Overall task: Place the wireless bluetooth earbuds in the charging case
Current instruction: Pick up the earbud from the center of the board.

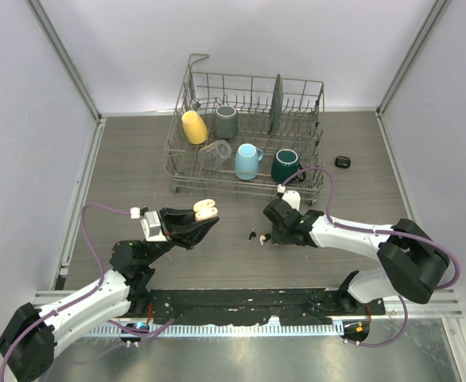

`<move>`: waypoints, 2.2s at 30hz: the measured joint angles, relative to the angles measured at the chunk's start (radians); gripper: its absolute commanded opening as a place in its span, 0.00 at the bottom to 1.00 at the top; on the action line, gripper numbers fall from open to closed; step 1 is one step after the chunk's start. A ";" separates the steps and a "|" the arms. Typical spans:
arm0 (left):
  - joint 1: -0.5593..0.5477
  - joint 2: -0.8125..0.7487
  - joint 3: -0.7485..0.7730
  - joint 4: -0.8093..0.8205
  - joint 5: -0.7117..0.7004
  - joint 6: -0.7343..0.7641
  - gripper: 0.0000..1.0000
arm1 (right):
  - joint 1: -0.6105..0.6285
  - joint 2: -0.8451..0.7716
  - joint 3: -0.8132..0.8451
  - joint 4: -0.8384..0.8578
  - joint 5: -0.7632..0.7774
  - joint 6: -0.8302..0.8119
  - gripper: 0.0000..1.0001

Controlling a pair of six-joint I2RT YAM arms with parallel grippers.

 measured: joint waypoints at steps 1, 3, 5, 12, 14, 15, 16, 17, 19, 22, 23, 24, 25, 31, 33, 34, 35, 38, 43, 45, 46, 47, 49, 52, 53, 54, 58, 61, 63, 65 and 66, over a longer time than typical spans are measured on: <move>0.000 0.000 0.000 0.000 0.000 0.000 0.00 | 0.000 0.000 0.000 0.001 0.000 0.000 0.25; 0.000 0.000 -0.002 0.000 -0.001 0.000 0.00 | 0.000 0.000 -0.001 0.003 0.000 0.002 0.24; 0.000 0.000 -0.004 0.000 -0.004 0.000 0.00 | 0.000 -0.001 -0.002 0.004 0.000 0.002 0.23; 0.000 0.000 -0.005 0.000 -0.007 0.000 0.00 | 0.007 -0.040 -0.031 0.004 -0.009 0.008 0.23; 0.000 0.000 -0.005 0.000 -0.007 0.000 0.00 | 0.018 -0.059 -0.043 -0.006 -0.010 0.010 0.23; 0.000 0.000 -0.005 0.000 -0.007 0.000 0.00 | 0.026 -0.067 -0.049 -0.011 -0.011 0.011 0.23; 0.000 0.000 -0.005 0.000 -0.007 0.000 0.00 | 0.034 -0.073 -0.053 -0.018 -0.014 0.011 0.25; 0.000 0.000 -0.005 0.000 -0.007 0.000 0.00 | 0.040 -0.077 -0.055 -0.020 -0.014 0.012 0.26; 0.000 0.000 -0.005 0.000 -0.007 0.000 0.00 | 0.051 -0.079 -0.057 -0.021 -0.017 0.015 0.31; 0.000 0.000 -0.005 0.000 -0.007 0.000 0.00 | 0.060 -0.079 -0.058 -0.020 -0.017 0.018 0.36; 0.000 0.000 -0.005 0.000 -0.007 0.000 0.00 | 0.062 -0.079 -0.058 -0.019 -0.017 0.019 0.37; 0.000 0.000 -0.005 0.000 -0.007 0.001 0.00 | 0.064 -0.079 -0.058 -0.018 -0.018 0.021 0.38; 0.000 0.000 -0.005 0.000 -0.007 0.002 0.00 | 0.065 -0.078 -0.058 -0.016 -0.019 0.022 0.38; 0.000 0.000 -0.005 0.000 -0.008 0.013 0.00 | 0.068 -0.059 -0.039 -0.029 -0.018 0.031 0.38; 0.000 0.000 -0.005 0.000 -0.011 0.015 0.00 | 0.068 -0.047 -0.028 -0.037 -0.015 0.034 0.37; 0.000 0.000 -0.005 0.000 -0.011 0.015 0.00 | 0.068 -0.043 -0.024 -0.040 -0.014 0.034 0.36; 0.000 0.000 -0.005 0.000 -0.012 0.016 0.00 | 0.068 -0.039 -0.021 -0.043 -0.013 0.036 0.36; 0.000 -0.002 -0.005 -0.002 -0.013 0.017 0.00 | 0.068 -0.033 -0.015 -0.051 -0.009 0.038 0.34; 0.000 -0.007 -0.005 -0.005 -0.014 0.018 0.00 | 0.068 -0.033 -0.014 -0.056 -0.006 0.042 0.32; 0.000 -0.007 -0.005 -0.005 -0.014 0.018 0.00 | 0.068 -0.033 -0.014 -0.056 -0.005 0.041 0.31; 0.000 -0.007 -0.005 -0.005 -0.014 0.018 0.00 | 0.068 -0.033 -0.014 -0.058 -0.005 0.041 0.30; 0.000 -0.007 -0.005 -0.005 -0.015 0.018 0.00 | 0.068 -0.033 -0.014 -0.059 -0.003 0.041 0.27; 0.000 -0.007 -0.005 -0.005 -0.014 0.018 0.00 | 0.068 -0.033 -0.014 -0.060 -0.002 0.041 0.20; 0.000 -0.007 -0.005 -0.005 -0.014 0.018 0.00 | 0.068 -0.033 -0.014 -0.061 -0.001 0.041 0.13; 0.000 -0.007 -0.005 -0.005 -0.014 0.018 0.00 | 0.068 -0.033 -0.014 -0.061 -0.001 0.041 0.11; 0.000 -0.007 -0.005 -0.006 -0.014 0.018 0.00 | 0.068 -0.033 -0.014 -0.061 -0.001 0.041 0.06; 0.000 -0.007 -0.005 -0.010 -0.014 0.018 0.00 | 0.068 -0.044 -0.013 -0.071 -0.002 0.037 0.01; 0.000 -0.011 -0.005 -0.019 -0.015 0.018 0.00 | 0.073 -0.103 -0.013 -0.095 0.002 0.031 0.01; 0.000 -0.016 -0.005 -0.024 -0.015 0.018 0.00 | 0.082 -0.167 -0.010 -0.109 0.019 0.024 0.01; 0.000 -0.019 -0.005 -0.026 -0.015 0.018 0.00 | 0.098 -0.249 0.006 -0.126 0.051 0.016 0.01; 0.000 -0.019 -0.005 -0.026 -0.015 0.018 0.00 | 0.110 -0.290 0.019 -0.130 0.071 0.014 0.01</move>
